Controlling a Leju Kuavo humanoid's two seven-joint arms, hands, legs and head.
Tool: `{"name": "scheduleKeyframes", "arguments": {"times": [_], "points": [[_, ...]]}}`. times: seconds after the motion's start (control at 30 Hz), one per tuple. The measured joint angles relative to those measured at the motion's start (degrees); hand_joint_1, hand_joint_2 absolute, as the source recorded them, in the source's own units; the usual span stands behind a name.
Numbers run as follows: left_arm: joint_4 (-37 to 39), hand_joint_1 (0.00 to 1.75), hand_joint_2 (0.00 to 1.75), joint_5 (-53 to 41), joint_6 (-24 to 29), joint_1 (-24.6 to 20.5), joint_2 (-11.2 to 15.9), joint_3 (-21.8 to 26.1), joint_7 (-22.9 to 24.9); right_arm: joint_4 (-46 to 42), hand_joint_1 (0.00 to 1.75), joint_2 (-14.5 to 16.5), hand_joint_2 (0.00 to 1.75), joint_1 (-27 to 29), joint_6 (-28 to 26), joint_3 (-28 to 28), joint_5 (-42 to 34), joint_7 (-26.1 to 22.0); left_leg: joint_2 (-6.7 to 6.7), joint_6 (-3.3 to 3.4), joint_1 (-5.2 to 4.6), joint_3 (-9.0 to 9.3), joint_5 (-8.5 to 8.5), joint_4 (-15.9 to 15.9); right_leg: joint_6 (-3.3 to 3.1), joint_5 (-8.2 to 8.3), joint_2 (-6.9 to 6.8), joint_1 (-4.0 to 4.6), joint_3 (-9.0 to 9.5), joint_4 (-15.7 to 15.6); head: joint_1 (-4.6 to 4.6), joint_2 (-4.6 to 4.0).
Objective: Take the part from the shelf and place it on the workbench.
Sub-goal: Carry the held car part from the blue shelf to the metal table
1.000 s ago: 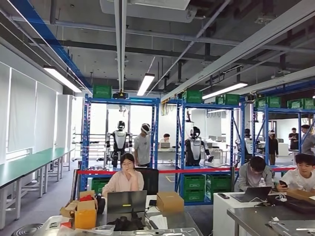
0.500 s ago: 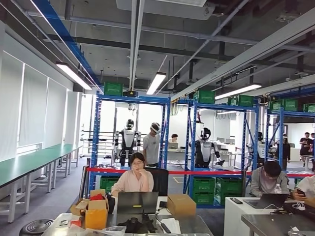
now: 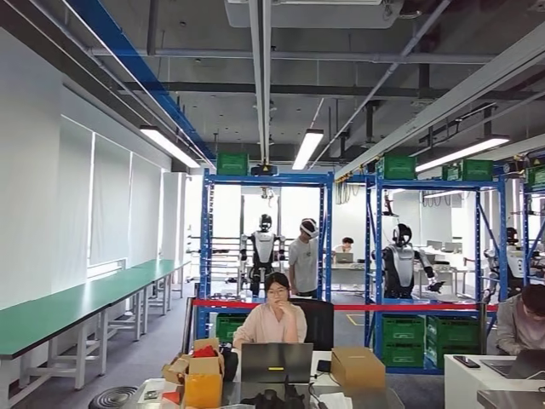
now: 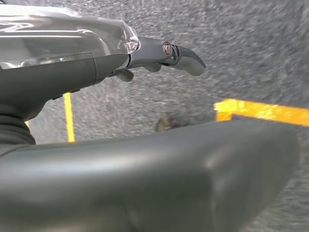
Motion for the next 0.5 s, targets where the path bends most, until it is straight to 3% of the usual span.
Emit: {"name": "scheduleKeyframes", "arguments": {"times": [0.07,0.1,0.13,0.2,0.23,0.27,0.4,0.47,0.5], "points": [[0.0,0.0,1.75,0.01,0.02,-0.06,0.14,0.0,-0.01,0.02,1.75,-0.01,1.75,0.36,0.01,0.0,0.0,-0.01,0.54,-0.41,0.02,-3.4,-1.56,4.97,0.03,-0.52,-0.65,0.04,0.4,0.03,0.0,0.0],[0.0,0.0,1.75,0.01,0.03,0.07,0.19,0.0,0.0,0.03,1.75,-0.01,1.75,0.48,0.01,0.0,-0.01,-0.01,0.65,-0.57,0.03,-3.99,-0.87,5.14,0.09,-0.81,-0.84,0.04,0.71,0.04,0.0,0.0],[0.0,0.0,1.75,0.01,0.03,0.19,0.23,0.0,0.0,0.03,1.75,-0.01,1.75,0.55,0.02,0.0,-0.01,-0.01,0.75,-0.68,0.04,-3.56,0.98,3.26,0.19,-1.15,-0.96,0.04,1.16,0.05,0.0,0.0],[0.0,0.0,1.75,-0.01,0.03,0.29,0.32,-0.01,0.0,0.04,1.75,0.0,1.75,0.57,0.02,0.0,-0.03,-0.01,0.97,-0.58,-0.03,-1.07,5.53,-3.59,0.55,-1.94,-1.21,0.06,2.21,0.07,-0.01,0.0],[0.0,0.0,1.75,-0.01,0.03,0.24,0.34,-0.01,0.0,0.05,1.75,-0.01,1.75,0.54,0.02,0.0,-0.04,-0.01,1.07,-0.37,-0.14,-0.03,6.55,-6.36,0.8,-2.28,-1.3,0.1,2.47,0.17,-0.01,0.0],[0.0,0.0,1.75,-0.01,0.03,0.23,0.36,-0.02,0.01,0.05,1.75,-0.01,1.75,0.53,-0.02,-0.01,-0.03,-0.01,1.11,-0.05,-0.29,0.49,6.98,-7.88,1.11,-2.6,-1.39,0.13,2.58,0.27,-0.01,0.01],[0.0,0.0,1.75,-0.01,0.06,0.38,0.38,-0.03,-0.01,-0.19,1.75,-0.01,1.75,0.69,-0.5,-0.1,0.25,-0.19,1.06,1.31,-0.38,1.08,6.58,-8.49,2.44,-3.44,-1.49,0.1,2.54,1.37,0.0,0.02],[0.0,0.0,1.75,-0.02,0.13,0.29,0.41,-0.04,-0.05,-0.45,1.75,-0.01,1.75,0.61,-0.86,-0.27,0.37,-0.31,1.07,1.75,-0.17,1.72,6.37,-8.7,3.03,-5.27,-1.65,-0.09,0.43,5.63,0.0,0.02],[0.0,0.0,1.75,-0.02,0.15,0.24,0.42,-0.05,-0.07,-0.55,1.75,0.0,1.75,0.67,-0.98,-0.39,0.29,-0.34,1.14,1.92,-0.17,1.97,6.15,-8.72,3.28,-6.72,-1.73,-0.18,-1.63,9.31,0.0,0.01]]}}
